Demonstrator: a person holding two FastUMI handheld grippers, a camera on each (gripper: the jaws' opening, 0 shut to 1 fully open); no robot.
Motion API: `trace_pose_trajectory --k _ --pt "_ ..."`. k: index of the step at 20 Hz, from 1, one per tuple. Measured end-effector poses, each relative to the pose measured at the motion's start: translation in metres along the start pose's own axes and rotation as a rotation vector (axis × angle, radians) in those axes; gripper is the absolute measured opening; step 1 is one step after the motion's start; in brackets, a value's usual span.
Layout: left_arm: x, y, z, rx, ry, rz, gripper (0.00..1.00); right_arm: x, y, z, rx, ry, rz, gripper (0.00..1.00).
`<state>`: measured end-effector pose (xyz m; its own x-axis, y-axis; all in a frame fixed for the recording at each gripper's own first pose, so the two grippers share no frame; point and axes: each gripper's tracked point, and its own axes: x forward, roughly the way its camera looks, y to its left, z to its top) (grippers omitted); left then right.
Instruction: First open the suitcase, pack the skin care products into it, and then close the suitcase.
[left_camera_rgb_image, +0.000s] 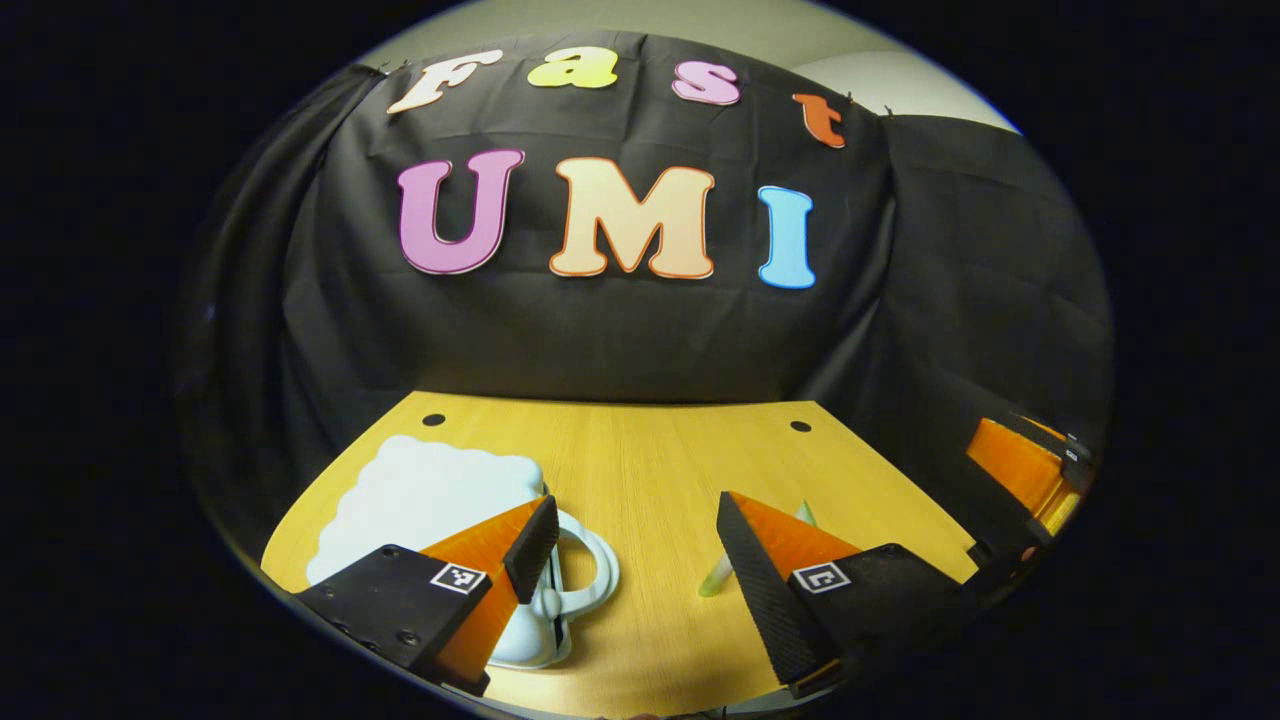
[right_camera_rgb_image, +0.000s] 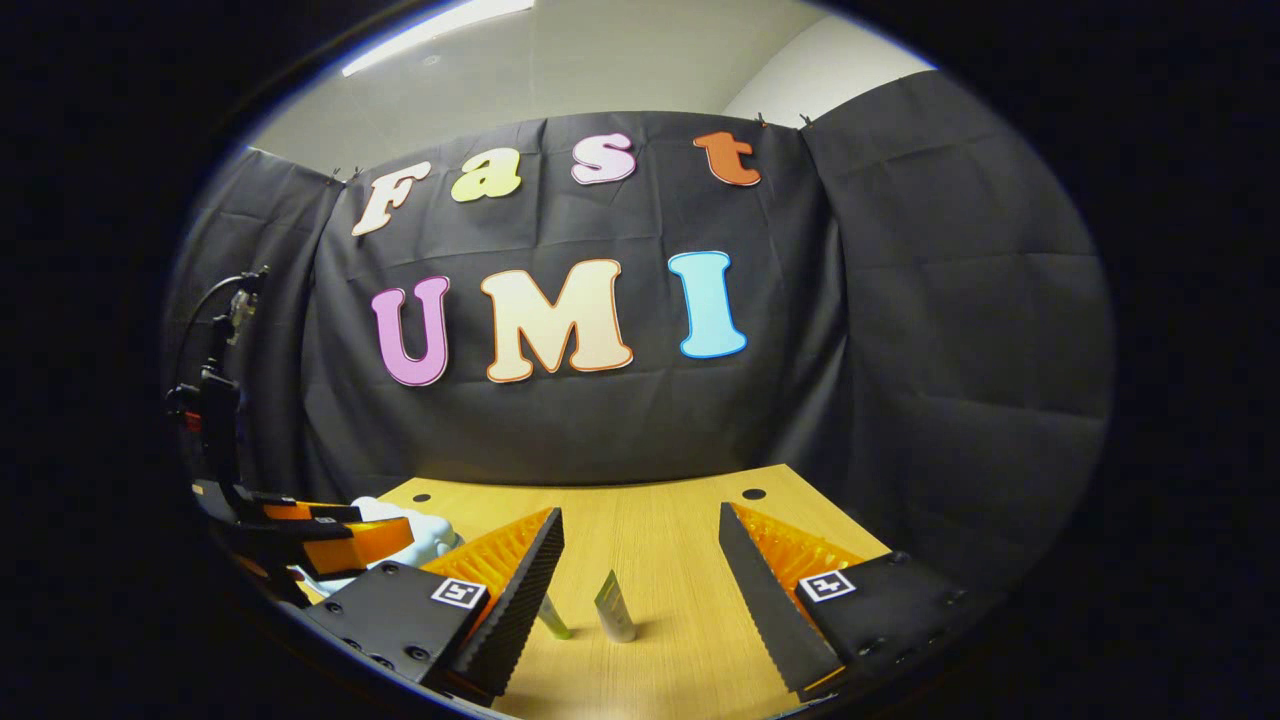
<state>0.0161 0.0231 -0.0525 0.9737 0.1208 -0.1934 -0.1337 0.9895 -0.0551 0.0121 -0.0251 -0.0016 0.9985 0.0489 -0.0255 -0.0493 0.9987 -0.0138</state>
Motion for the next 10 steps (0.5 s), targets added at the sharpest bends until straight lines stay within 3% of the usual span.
trace_pose_trajectory --k 10 --pt "0.045 0.045 -0.062 -0.105 0.408 0.081 0.96 0.003 0.003 -0.033 -0.012 0.08 0.029 0.97"
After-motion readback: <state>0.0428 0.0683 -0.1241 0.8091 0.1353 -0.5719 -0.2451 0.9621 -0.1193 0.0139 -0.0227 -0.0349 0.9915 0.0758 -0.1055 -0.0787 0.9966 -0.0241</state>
